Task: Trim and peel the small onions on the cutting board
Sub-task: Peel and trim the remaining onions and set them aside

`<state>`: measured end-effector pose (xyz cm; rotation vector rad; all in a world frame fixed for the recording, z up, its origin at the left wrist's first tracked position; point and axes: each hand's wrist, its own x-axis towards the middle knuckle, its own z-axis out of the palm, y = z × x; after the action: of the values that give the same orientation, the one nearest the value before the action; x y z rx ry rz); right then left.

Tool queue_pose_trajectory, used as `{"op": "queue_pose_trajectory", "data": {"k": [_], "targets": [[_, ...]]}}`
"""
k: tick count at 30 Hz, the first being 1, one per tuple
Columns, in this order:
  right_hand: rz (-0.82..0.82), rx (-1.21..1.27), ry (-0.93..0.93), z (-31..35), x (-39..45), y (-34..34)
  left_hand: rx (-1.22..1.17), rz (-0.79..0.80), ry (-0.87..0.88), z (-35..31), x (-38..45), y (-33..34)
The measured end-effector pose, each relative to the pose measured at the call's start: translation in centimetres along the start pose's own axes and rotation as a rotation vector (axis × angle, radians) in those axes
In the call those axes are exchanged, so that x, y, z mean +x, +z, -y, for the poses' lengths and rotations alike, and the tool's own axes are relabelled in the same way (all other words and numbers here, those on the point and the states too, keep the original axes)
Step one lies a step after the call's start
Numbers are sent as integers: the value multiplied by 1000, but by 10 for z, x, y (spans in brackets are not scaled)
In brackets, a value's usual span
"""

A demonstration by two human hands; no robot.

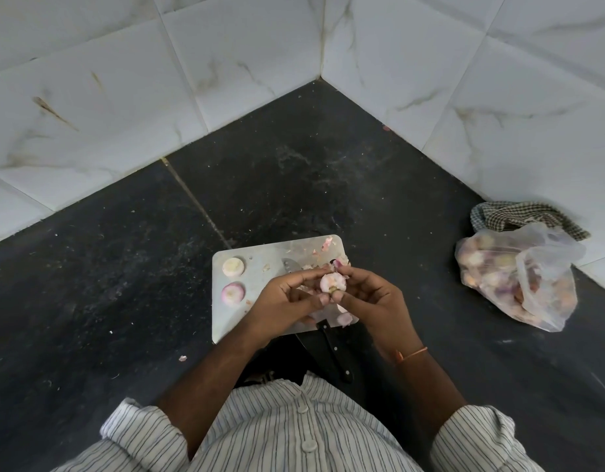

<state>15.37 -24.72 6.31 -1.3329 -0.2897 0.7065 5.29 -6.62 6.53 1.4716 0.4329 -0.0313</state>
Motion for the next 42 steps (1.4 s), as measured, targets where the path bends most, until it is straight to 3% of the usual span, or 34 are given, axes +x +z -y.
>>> {"op": "queue_pose_trajectory", "data": {"k": [4,10,22,42], "targets": [[-20,120,75,-2,0,6,-49,-96,6,2,1,2],[-8,259,168,-1,-3,11,-23,-89,38,-5,0,0],[25,141,156,6,-2,5,31,23,16,-7,3,-4],[111,25,106,14,5,-7,39,25,20,-1,7,-2]]}}
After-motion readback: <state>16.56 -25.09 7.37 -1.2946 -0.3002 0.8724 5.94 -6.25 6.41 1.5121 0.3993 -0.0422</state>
